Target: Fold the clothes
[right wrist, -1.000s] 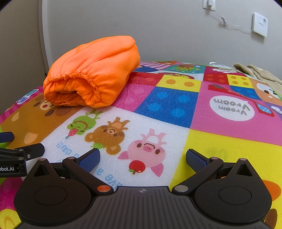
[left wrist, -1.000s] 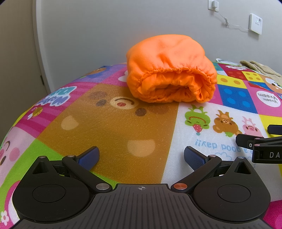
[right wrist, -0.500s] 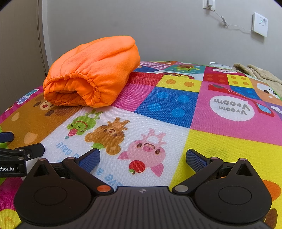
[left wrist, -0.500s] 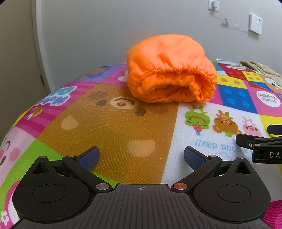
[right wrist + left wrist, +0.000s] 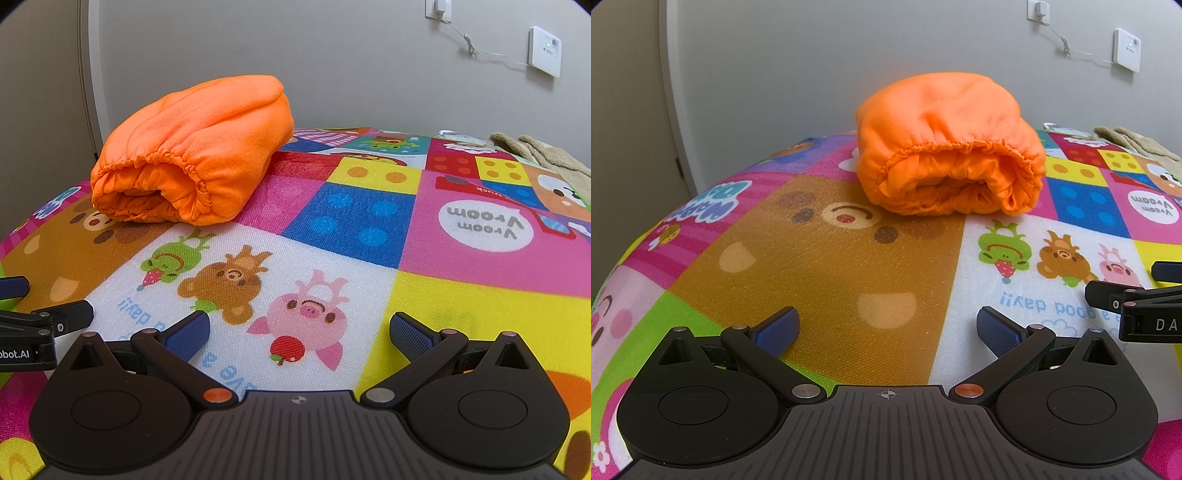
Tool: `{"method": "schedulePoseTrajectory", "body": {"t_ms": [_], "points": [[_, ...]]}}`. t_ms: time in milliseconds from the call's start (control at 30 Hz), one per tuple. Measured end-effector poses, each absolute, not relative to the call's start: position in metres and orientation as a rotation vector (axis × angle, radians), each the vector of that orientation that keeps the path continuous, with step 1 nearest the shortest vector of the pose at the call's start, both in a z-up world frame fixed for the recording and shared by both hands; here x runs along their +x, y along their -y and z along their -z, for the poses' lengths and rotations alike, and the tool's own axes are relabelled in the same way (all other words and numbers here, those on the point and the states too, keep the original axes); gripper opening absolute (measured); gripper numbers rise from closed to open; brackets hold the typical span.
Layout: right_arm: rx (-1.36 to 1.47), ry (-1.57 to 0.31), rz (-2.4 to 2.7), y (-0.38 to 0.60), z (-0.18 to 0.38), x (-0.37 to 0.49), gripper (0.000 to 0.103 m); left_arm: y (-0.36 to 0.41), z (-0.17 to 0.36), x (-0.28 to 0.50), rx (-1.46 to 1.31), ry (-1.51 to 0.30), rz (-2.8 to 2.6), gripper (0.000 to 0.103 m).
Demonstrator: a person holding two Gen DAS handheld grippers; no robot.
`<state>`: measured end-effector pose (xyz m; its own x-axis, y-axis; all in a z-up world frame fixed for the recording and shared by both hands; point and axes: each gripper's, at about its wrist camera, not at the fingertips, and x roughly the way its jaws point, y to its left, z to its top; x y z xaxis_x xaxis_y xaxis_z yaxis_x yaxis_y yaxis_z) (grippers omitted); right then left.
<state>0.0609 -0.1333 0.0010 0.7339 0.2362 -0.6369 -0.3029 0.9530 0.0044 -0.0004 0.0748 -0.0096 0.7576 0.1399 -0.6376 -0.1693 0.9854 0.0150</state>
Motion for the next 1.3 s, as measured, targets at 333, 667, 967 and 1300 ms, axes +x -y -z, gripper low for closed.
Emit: {"method": "schedulePoseTrajectory", "body": {"t_ms": [333,667,967,1300], "points": [[-0.101,-0.686,-0.297,0.1341,-0.0007,0.0617,0.103,-0.0731,0.0096,-0.0002,-0.042,-0.691,-0.170,0.103],[-0.102,-0.686,-0.297,0.1340,-0.0009,0.0620,0.103,-0.0728,0.0061,0.0047,-0.061,-0.734,-0.180,0.103],[-0.102,-0.686,-0.298,0.1348,-0.0010,0.0622,0.103,-0.0718,0.0066,0.0039,-0.068,-0.731,-0.197,0.103],[-0.102,-0.686,-0.298,0.1345,-0.0013,0.0631,0.103,-0.0725,0.0065,0.0034,-0.068,-0.723,-0.193,0.103]]}}
